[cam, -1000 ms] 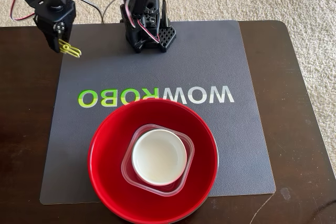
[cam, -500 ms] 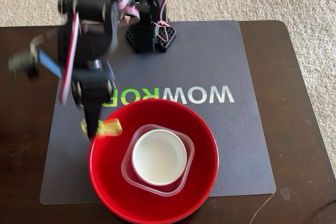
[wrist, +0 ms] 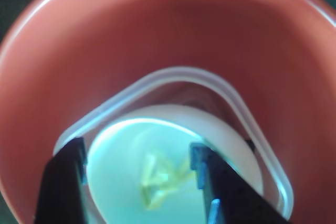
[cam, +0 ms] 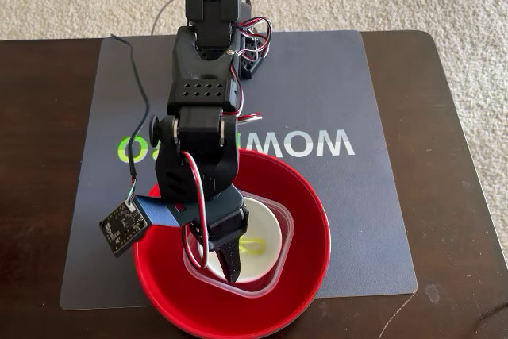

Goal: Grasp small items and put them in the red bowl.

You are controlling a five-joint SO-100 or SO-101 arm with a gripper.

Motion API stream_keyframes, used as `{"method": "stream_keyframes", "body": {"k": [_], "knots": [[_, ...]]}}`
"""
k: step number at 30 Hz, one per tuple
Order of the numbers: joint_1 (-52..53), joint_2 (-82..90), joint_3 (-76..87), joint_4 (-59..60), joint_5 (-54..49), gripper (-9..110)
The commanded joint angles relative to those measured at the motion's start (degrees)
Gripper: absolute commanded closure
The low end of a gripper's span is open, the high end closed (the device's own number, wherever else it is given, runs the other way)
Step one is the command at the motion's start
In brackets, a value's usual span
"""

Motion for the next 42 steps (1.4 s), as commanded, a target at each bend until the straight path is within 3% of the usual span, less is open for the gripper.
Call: {"method": "stream_keyframes", "body": {"k": [1, 6, 11, 17, 23, 27, 30, 36, 42], "knots": [[1.5, 9.8, -2.5, 2.0, -6.7, 75], [3.1, 23.7, -1.8, 9.1, -17.0, 75], [4.6, 41.1, 12.4, 8.9, -20.7, 78], [2.0, 68.4, 44.9, 6.2, -21.6, 101], [1.1, 90.1, 66.1, -0.2, -22.1, 102], [-1.0, 106.8, 91.1, -15.0, -24.9, 101], [-3.0, 118.2, 106.0, -17.4, -24.3, 100], [3.5, 131.1, 125.4, -27.2, -19.5, 97], [5.0, 138.7, 134.6, -25.9, -19.4, 98]]}}
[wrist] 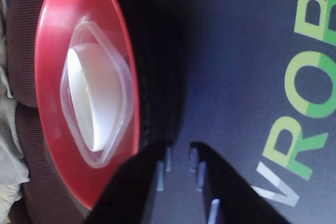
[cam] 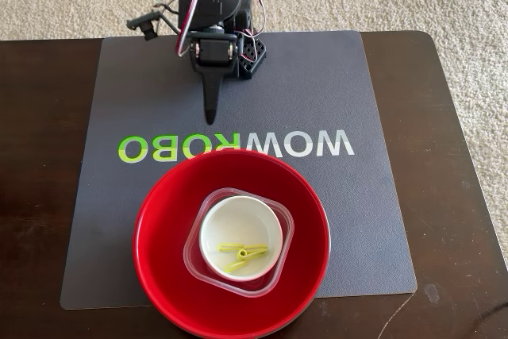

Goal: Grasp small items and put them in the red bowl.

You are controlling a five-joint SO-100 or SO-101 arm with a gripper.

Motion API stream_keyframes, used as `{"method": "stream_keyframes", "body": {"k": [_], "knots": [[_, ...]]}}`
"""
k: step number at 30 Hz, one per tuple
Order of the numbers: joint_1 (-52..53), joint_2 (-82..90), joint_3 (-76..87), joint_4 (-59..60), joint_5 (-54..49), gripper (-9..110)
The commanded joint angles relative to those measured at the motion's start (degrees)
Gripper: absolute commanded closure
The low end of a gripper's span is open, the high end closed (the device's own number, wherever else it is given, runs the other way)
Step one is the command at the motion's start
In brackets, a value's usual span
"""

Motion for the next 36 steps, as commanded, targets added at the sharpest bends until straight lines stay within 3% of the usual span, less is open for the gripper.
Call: {"method": "stream_keyframes", "body": {"k": [1, 7, 36], "knots": [[1.7, 1.5, 1.1, -0.4, 0.1, 98], [4.4, 1.5, 7.1, -0.5, 2.5, 100], [2.5, 1.5, 7.1, -0.6, 4.4, 99]]}}
